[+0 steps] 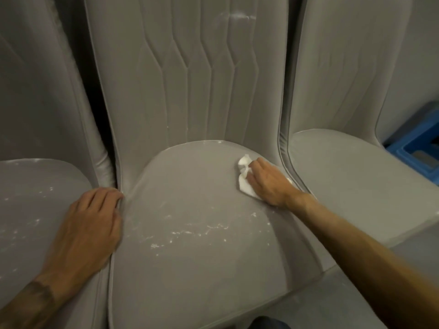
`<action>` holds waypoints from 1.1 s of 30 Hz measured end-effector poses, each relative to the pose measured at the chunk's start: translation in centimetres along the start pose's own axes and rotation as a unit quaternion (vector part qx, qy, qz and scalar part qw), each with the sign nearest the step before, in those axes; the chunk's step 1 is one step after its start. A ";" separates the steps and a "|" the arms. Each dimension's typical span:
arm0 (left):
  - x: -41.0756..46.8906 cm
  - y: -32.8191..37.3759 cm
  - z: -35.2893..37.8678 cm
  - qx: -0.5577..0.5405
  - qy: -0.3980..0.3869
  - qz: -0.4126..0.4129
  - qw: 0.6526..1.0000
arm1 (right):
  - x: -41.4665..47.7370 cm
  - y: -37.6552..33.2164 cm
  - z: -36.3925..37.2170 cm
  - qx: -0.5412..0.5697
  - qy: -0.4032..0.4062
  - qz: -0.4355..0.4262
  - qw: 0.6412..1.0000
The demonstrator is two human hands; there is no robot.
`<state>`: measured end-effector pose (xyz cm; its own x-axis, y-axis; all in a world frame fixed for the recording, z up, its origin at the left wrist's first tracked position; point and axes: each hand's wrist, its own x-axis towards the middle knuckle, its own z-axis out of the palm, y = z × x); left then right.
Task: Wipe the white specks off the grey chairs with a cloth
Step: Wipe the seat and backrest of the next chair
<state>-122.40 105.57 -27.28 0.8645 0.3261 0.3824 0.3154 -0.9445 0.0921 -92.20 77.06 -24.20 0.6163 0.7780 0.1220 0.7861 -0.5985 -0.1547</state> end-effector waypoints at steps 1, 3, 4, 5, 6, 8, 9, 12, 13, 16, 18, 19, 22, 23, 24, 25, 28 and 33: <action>0.1 0.0 0.0 -0.001 0.000 -0.001 1.000 | 0.0 0.4 0.0 0.003 0.024 0.036 0.999; 0.1 0.1 0.0 -0.003 -0.003 -0.002 1.000 | -0.9 -0.6 0.9 0.017 0.041 0.055 0.998; 0.1 0.1 0.0 -0.004 -0.003 -0.004 1.000 | -1.8 -1.6 1.4 0.030 0.035 0.039 0.998; 0.1 0.1 0.0 -0.005 0.000 -0.004 1.000 | -2.6 -2.4 1.8 0.044 0.024 0.011 0.999; 0.0 0.0 0.1 -0.006 0.004 -0.003 1.000 | -3.3 -2.6 1.7 0.060 0.007 -0.013 0.998; 0.0 0.0 0.1 -0.007 0.012 -0.001 1.000 | -3.6 -1.8 0.9 0.063 -0.015 -0.040 0.997; 0.0 -0.1 0.2 -0.006 0.015 0.002 1.000 | -3.3 -1.1 0.4 0.054 -0.016 -0.028 0.998; 0.0 -0.2 0.2 -0.001 0.019 0.006 1.000 | -2.3 0.0 -0.2 0.045 0.031 0.091 0.994; 0.0 -0.3 0.3 0.002 0.019 0.009 1.000 | -2.4 -0.7 -0.1 0.038 0.041 0.111 0.992; -0.1 -0.4 0.2 0.012 0.013 0.024 1.000 | -4.6 -4.5 1.3 0.019 0.042 0.024 0.999; -0.2 -0.4 0.2 0.016 0.016 0.026 0.999 | -6.2 -5.6 1.4 0.057 0.030 -0.029 0.997; -0.2 -0.5 0.2 0.019 0.017 0.027 0.999 | -6.3 -5.3 1.0 0.068 0.021 -0.027 0.997; -0.2 -0.5 0.3 0.022 0.019 0.033 0.999 | -5.2 -3.0 -0.1 0.036 0.024 0.054 0.998; -0.3 -0.5 0.4 0.027 0.025 0.039 0.999 | -5.0 -2.5 -0.3 0.031 0.033 0.103 0.994; -0.2 -0.5 0.5 0.032 0.031 0.047 0.998 | -5.0 -2.7 -0.3 0.024 0.042 0.138 0.989; -0.2 -0.5 0.5 0.035 0.035 0.054 0.997 | -5.3 -3.4 0.0 0.015 0.050 0.149 0.987; -0.3 -0.7 0.8 0.036 0.044 0.058 0.997 | -7.7 -7.5 1.9 0.008 0.034 0.064 0.997; -0.5 -1.1 1.2 0.056 0.046 0.084 0.994 | -8.2 -5.5 -0.1 0.022 0.009 0.047 0.999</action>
<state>-122.70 106.46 -28.67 0.8706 0.1543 0.4672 0.2158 -0.9731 -0.0806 -101.60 73.95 -24.30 0.6889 0.7144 0.1230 0.7217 -0.6598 -0.2095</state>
